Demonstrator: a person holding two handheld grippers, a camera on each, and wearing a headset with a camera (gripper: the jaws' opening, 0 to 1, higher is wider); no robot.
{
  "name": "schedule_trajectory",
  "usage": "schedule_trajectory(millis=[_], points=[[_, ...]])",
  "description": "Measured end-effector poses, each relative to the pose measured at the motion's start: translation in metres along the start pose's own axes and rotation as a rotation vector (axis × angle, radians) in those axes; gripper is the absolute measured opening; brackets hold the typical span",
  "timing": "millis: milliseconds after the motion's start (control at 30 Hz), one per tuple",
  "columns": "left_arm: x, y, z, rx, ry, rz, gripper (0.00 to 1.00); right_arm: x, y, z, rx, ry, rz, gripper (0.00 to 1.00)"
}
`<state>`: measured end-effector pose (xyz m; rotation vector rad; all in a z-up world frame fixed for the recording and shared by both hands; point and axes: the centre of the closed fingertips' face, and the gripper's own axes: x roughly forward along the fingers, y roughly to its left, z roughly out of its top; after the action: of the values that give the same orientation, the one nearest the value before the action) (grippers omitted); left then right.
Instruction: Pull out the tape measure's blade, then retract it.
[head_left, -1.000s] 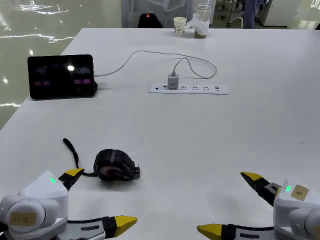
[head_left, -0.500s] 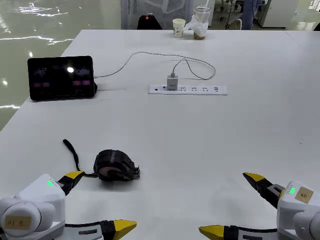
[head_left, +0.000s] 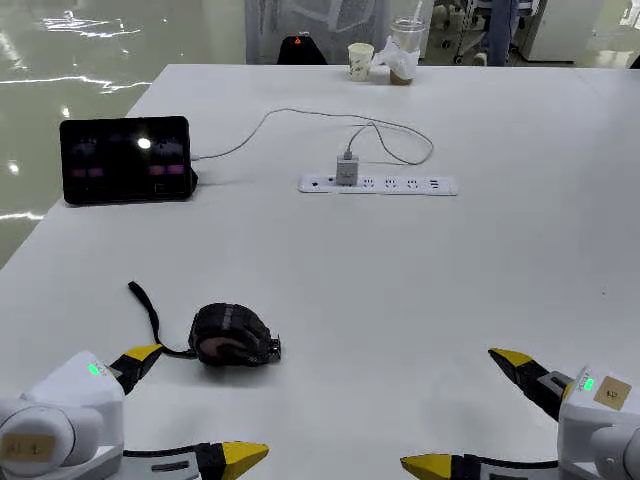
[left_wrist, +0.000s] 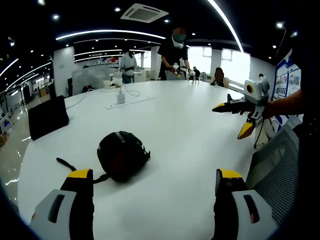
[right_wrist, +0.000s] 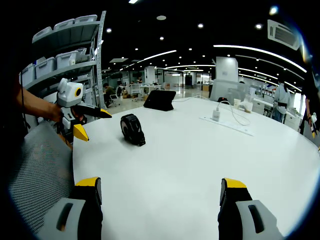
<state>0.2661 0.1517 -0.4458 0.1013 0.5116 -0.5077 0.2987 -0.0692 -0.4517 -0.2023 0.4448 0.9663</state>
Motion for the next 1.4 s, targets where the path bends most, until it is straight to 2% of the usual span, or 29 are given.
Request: schedule_trajectory(millis=[533,1333,1400], points=[[-0.0019,-0.0034,-0.0003,0.016,0.009,-0.017,0.99,-0.004,-0.0009,-0.0008,0.006,0.0,0.0,0.99],[-0.003,-0.0057,0.003,-0.003,-0.001,-0.037,0.99,-0.0052,0.0005,-0.0008,0.005,0.004,0.008,0.99],[-0.0035,-0.0066,0.0034,-0.01,0.0,-0.044,0.96,-0.0052,0.0007,-0.0003,0.005,0.004,0.007,0.99]])
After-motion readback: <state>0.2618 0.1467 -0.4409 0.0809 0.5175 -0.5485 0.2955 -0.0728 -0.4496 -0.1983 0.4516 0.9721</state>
